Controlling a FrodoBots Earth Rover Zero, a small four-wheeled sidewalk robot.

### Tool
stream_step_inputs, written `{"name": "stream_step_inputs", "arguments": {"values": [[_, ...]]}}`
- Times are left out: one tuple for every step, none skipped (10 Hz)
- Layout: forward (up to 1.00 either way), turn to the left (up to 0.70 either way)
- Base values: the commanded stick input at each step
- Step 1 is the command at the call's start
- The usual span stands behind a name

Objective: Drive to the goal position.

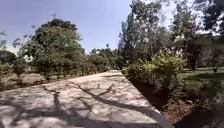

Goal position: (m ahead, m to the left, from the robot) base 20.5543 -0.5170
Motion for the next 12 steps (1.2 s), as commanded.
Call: {"name": "stream_step_inputs", "arguments": {"values": [[0.70, 0.00], [0.70, 0.00], [0.70, 0.00], [0.70, 0.00], [0.70, 0.00], [0.70, 0.00], [0.70, 0.00], [0.70, 0.00], [0.70, 0.00], [0.70, 0.00], [0.70, 0.00], [0.70, 0.00]]}}
